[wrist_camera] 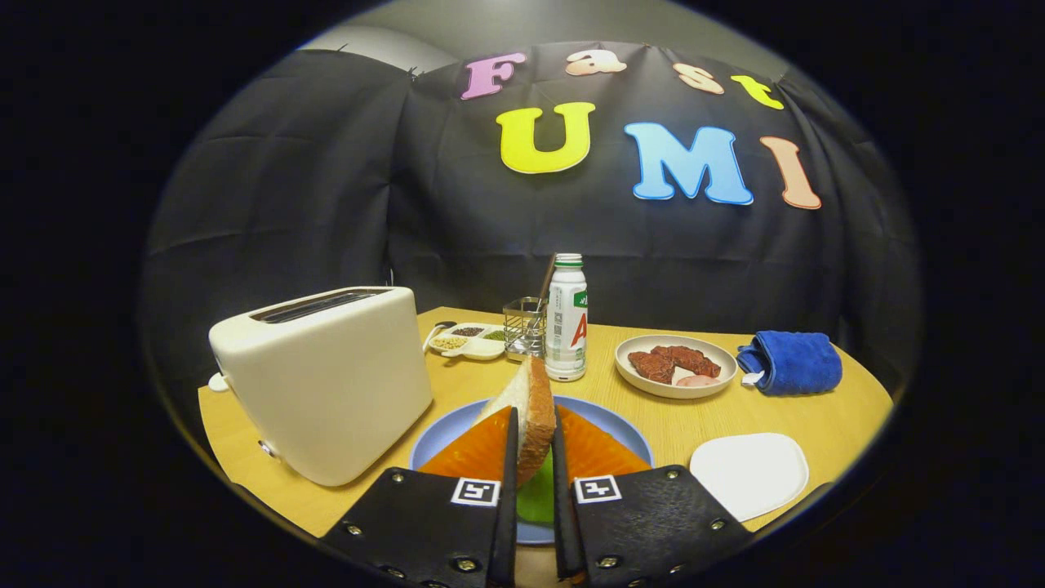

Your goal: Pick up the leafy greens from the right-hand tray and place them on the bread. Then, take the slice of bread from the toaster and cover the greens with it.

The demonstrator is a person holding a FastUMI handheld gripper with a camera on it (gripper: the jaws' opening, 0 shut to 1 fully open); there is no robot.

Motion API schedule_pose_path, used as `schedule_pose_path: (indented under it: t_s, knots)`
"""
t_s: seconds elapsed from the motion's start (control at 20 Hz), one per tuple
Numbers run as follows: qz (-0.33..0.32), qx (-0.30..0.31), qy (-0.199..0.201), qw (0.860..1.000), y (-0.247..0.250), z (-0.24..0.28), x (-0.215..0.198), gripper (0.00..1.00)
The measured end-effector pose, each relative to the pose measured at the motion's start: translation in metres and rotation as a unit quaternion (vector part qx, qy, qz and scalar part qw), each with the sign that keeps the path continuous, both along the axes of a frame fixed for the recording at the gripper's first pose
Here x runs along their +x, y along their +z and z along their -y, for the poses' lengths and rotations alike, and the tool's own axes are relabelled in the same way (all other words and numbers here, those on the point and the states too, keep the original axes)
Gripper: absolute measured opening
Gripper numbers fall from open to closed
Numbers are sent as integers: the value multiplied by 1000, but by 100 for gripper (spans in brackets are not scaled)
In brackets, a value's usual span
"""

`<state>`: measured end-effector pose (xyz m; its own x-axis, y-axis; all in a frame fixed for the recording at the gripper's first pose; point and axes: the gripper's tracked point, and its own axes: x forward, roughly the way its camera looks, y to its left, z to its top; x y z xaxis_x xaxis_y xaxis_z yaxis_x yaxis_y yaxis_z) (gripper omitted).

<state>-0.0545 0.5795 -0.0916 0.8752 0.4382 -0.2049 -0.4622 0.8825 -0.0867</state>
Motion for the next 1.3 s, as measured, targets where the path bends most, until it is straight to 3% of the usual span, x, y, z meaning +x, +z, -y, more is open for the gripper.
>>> schedule_pose_path:
  t_s: [0.1, 0.5, 0.7, 0.8, 1.3]
  knots:
    - [-4, -13, -2, 1000, -6, 5, 4, 27]
    - [-37, -2, -3, 999, -19, 19, 12, 37]
    - [-51, 15, -7, 999, -21, 24, 15, 38]
    - [-48, 8, -14, 999, -21, 31, 18, 45]
    - [-33, -35, -34, 998, -25, 47, 23, 49]
